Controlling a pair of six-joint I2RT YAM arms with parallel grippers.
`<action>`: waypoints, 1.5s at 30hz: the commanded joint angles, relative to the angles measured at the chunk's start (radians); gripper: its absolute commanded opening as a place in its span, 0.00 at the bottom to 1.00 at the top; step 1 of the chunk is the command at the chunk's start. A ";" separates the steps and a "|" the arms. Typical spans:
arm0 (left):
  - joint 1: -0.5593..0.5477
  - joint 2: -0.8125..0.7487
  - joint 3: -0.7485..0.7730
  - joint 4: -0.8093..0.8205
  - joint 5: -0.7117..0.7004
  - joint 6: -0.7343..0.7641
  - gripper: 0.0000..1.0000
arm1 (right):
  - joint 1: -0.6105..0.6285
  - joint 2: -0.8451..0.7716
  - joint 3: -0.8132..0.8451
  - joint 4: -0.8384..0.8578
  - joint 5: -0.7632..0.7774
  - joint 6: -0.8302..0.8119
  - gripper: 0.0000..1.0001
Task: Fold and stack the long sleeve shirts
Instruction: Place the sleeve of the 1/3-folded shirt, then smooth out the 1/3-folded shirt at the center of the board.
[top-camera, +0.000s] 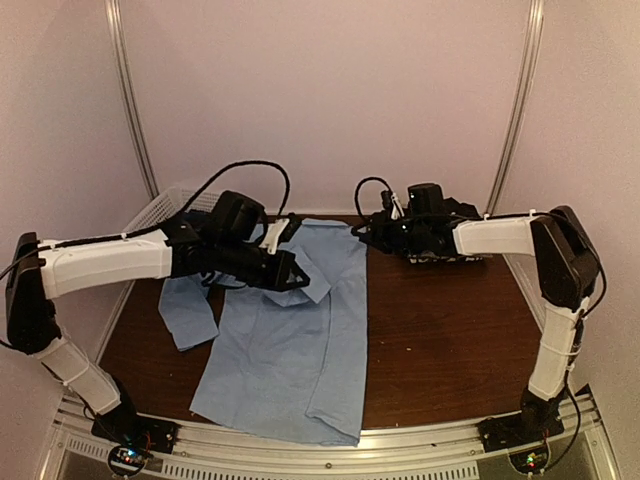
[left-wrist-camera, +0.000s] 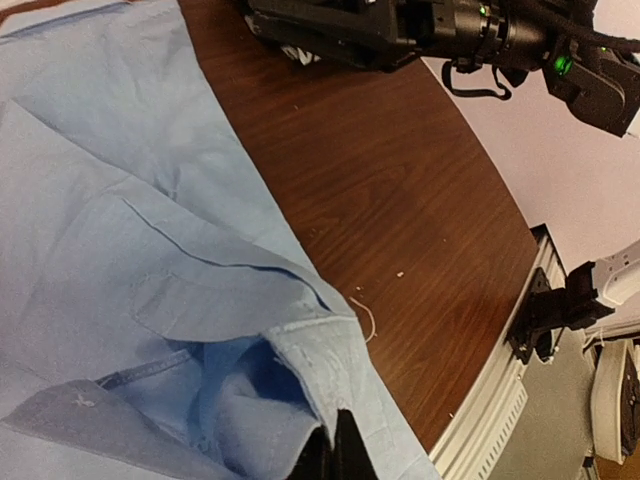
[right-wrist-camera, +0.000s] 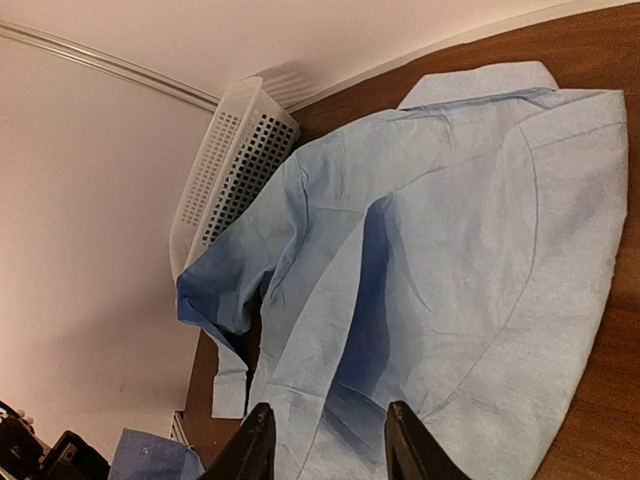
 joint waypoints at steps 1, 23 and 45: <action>-0.080 0.094 -0.022 0.147 0.132 -0.089 0.00 | 0.027 -0.119 -0.159 -0.044 0.081 -0.084 0.40; -0.143 0.067 -0.067 0.065 -0.019 -0.064 0.72 | 0.367 -0.436 -0.454 -0.411 0.414 -0.313 0.49; -0.143 0.163 -0.160 0.161 0.090 -0.053 0.30 | 0.549 -0.198 -0.330 -0.525 0.564 -0.212 0.49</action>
